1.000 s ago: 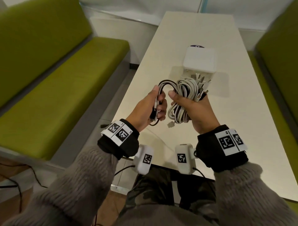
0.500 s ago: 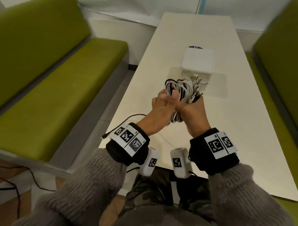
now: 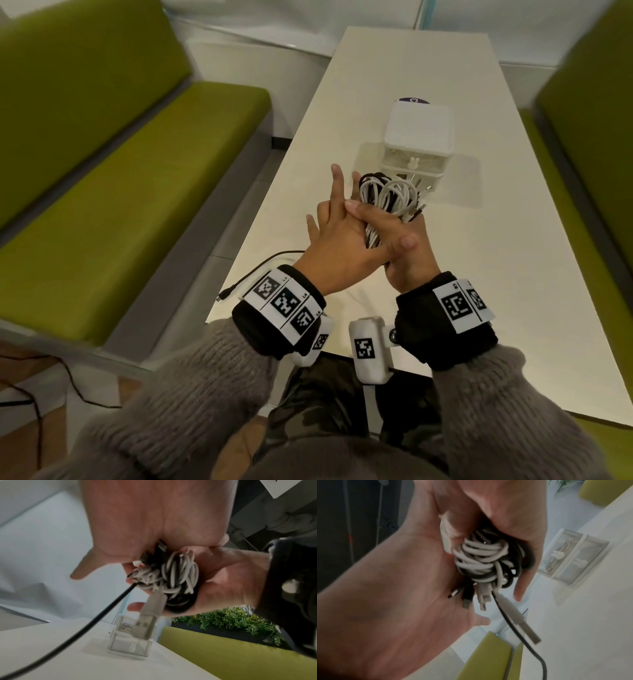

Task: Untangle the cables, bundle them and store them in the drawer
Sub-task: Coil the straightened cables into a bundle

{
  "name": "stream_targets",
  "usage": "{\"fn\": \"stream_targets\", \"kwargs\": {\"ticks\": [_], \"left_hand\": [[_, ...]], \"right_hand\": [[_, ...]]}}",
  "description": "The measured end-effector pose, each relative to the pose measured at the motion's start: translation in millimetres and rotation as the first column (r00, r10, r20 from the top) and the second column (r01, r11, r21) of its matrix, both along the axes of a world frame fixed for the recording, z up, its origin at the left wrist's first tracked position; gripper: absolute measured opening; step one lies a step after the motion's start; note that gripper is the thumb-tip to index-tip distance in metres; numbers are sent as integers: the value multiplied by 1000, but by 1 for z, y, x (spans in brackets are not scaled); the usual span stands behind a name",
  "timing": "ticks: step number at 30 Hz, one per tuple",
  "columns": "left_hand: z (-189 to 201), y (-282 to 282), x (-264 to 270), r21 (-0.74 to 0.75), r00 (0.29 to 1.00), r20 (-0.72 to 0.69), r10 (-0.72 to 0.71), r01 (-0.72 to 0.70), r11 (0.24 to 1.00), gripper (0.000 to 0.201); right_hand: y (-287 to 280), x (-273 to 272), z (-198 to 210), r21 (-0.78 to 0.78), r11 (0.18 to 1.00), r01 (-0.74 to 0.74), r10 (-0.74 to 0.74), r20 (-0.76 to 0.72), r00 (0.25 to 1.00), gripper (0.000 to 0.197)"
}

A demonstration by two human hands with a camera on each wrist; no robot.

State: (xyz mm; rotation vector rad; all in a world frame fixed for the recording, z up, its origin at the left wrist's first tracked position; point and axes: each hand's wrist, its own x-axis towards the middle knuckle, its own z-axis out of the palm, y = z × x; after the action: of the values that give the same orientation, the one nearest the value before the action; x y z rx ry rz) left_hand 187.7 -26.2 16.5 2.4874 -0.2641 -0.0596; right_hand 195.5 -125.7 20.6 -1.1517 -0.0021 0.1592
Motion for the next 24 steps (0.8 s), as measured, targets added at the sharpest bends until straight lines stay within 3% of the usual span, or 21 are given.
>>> {"fn": "stream_targets", "kwargs": {"ticks": [2, 4, 6, 8, 10, 11, 14, 15, 17, 20, 24], "left_hand": [[-5, 1, 6, -27, 1000, -15, 20, -20, 999, 130], [-11, 1, 9, -202, 998, -29, -52, 45, 978, 133], [-13, 4, 8, -505, 985, -28, -168, 131, 853, 137], [-17, 13, 7, -600, 978, -57, -202, 128, 789, 139], [-20, 27, 6, -512, 968, -154, -198, 93, 854, 130], [-24, 35, 4, -442, 960, -196, -198, 94, 892, 116], [-45, 53, -4, -338, 936, -252, -247, 154, 929, 26], [-51, 59, -9, -352, 934, -269, -237, 134, 926, 17], [-60, 72, -20, -408, 932, -296, -210, 76, 910, 31], [-56, 83, -26, -501, 962, -241, -129, -9, 866, 32], [-30, 80, -20, -695, 982, -185, 36, -157, 702, 35]], "right_hand": [[1, -1, -2, 31, 998, 60, -59, -43, 997, 78], [3, -2, 1, 57, 994, 92, -90, -51, 995, 48], [4, -2, 3, 56, 987, 152, -152, -4, 988, 26], [-1, 0, 6, 2, 977, 213, -213, -3, 977, 16], [-11, 5, 6, -22, 969, 245, -246, -9, 969, 11], [-17, 8, 5, -15, 966, 259, -260, -16, 966, 11], [-36, 17, 11, 82, 952, 293, -289, -63, 955, 10], [-44, 19, 12, 111, 945, 307, -302, -61, 951, 15], [-61, 20, 14, 148, 933, 329, -326, -44, 944, 18], [-73, 20, 7, 109, 939, 325, -322, -47, 946, 16], [-67, 19, -6, -76, 942, 326, -326, 13, 945, 12]]}}
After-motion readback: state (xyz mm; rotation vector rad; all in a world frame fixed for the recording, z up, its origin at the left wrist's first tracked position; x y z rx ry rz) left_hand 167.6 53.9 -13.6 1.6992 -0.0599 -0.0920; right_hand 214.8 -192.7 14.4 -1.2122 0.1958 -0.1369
